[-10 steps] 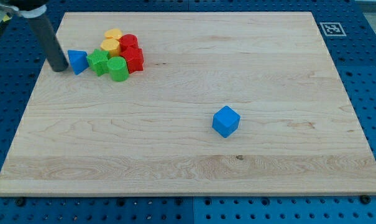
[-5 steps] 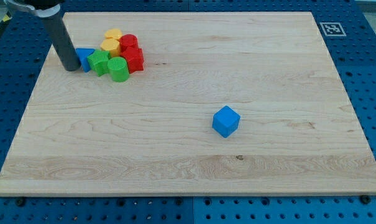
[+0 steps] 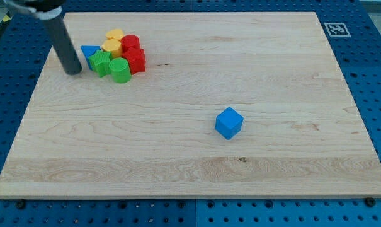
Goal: Move the triangle into the green star
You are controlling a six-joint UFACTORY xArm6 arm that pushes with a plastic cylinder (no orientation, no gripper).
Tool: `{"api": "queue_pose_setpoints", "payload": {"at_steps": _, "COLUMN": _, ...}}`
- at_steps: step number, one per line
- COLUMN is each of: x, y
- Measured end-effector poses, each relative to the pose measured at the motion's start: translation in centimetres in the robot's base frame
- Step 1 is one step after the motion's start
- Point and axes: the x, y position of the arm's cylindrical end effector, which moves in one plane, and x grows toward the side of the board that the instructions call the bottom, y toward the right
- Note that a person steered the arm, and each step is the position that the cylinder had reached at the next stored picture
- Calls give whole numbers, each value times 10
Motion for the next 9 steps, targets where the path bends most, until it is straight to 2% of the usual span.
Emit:
{"api": "queue_pose_setpoints", "payload": {"at_steps": 1, "x": 46, "y": -5}}
{"api": "queue_pose_setpoints", "payload": {"at_steps": 3, "x": 55, "y": -5}}
{"api": "queue_pose_setpoints", "payload": {"at_steps": 4, "x": 93, "y": 10}}
{"api": "queue_pose_setpoints", "payload": {"at_steps": 5, "x": 98, "y": 20}}
{"api": "queue_pose_setpoints", "payload": {"at_steps": 6, "x": 131, "y": 66}}
{"api": "queue_pose_setpoints", "payload": {"at_steps": 8, "x": 139, "y": 87}}
{"api": "queue_pose_setpoints", "payload": {"at_steps": 9, "x": 179, "y": 117}}
